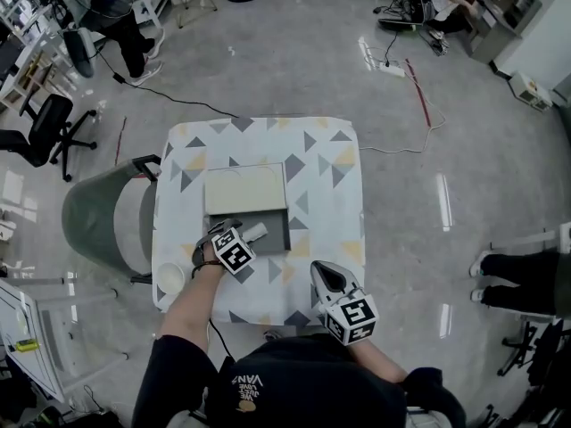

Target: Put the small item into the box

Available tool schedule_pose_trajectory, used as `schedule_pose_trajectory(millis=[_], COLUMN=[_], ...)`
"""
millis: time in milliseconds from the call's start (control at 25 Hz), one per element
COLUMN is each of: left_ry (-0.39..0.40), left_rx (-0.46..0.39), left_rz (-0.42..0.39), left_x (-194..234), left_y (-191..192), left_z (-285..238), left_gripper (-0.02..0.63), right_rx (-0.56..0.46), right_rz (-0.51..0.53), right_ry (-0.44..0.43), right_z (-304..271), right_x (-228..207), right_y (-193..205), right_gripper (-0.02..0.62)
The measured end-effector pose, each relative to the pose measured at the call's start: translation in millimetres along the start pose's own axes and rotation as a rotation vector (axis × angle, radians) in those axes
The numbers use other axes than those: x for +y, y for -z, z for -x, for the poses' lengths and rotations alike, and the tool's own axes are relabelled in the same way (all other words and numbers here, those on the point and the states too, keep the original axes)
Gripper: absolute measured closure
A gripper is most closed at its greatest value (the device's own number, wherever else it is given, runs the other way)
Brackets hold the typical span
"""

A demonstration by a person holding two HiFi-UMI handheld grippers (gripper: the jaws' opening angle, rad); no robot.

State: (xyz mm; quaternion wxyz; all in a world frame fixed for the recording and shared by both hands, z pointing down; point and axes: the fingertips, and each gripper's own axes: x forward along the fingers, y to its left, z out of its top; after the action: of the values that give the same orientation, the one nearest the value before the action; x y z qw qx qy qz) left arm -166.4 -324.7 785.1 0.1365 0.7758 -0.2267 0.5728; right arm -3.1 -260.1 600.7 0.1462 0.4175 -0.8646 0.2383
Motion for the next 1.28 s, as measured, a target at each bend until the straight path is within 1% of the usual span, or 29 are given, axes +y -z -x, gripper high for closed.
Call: schedule_pose_trajectory(millis=[80,240,320,360,400,440,720,920,1080,1280], left_ry=[-0.011,-0.058,-0.079,-0.097,-0.117,-0.133,-0.191,-0.263,-0.309,-0.329], left_rx=[-0.026,-0.095,-0.132,-0.156,-0.184,-0.216,-0.428,-0.597,-0.681,-0.733], left_rz=[0.026,0.055,0.077,0.088,0.1,0.113,0.25,0.365,0.381,0.401], left_x=[0,6,6,7,8,8,1,-13,-37,-77], left_y=[1,-2,-3,-4,-6,-8,-20,-21,-12,7], left_z=[5,21,30,36,42,48,96,158,197,234], left_gripper=[0.379,0.38,0.413,0.458,0.569,0.592,0.6,0.6,0.6,0.6], right_rx=[-0.002,-0.01,-0.013,-0.015,-0.018,-0.021,-0.034,-0.055,-0.075,-0.096], right_rz=[0.005,0.018,0.025,0.028,0.031,0.035,0.056,0.074,0.086,0.105], right_ry=[0.0,0.004,0.007,0.007,0.007,0.008,0.012,0.014,0.015,0.018], right_z=[3,8,11,12,14,16,31,42,53,70], right_x=[4,10,13,16,18,21,36,49,61,76], right_y=[0,-2,-1,-1,-1,-2,-2,-4,-5,-3], right_gripper=[0.595,0.595,0.595,0.595,0.595,0.595,0.595,0.595,0.595,0.595])
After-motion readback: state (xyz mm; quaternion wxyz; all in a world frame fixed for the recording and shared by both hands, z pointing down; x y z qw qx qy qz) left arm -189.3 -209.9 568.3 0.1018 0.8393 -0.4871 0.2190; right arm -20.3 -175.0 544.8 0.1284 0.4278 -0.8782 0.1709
